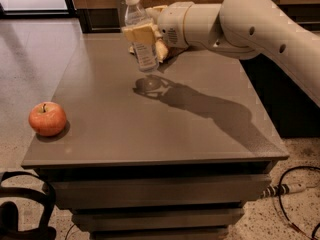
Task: Move blue plastic bottle near apple
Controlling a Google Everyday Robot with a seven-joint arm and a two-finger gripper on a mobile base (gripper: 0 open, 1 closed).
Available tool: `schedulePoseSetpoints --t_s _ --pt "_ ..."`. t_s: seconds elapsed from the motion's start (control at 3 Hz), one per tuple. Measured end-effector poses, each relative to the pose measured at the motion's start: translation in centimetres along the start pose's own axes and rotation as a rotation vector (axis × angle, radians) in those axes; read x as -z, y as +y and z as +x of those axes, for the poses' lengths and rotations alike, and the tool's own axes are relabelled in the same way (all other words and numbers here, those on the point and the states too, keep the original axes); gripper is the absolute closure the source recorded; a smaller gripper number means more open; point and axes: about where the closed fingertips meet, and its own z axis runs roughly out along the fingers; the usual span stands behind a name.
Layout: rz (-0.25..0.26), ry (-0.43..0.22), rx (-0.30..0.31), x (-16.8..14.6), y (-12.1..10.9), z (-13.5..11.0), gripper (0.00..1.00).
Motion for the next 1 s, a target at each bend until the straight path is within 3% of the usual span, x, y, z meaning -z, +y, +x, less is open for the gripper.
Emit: schedulePoseSetpoints --t_s 0.33,0.67,1.0 --pt "-0.045 -0.012 -0.02 -0.3 0.3 -0.3 1.0" --pt "-0.062 -0.031 -0.052 0.0 2.5 -1.2 1.0" --pt "-0.049 -0.046 -0.076 0.1 6.1 -0.5 1.0"
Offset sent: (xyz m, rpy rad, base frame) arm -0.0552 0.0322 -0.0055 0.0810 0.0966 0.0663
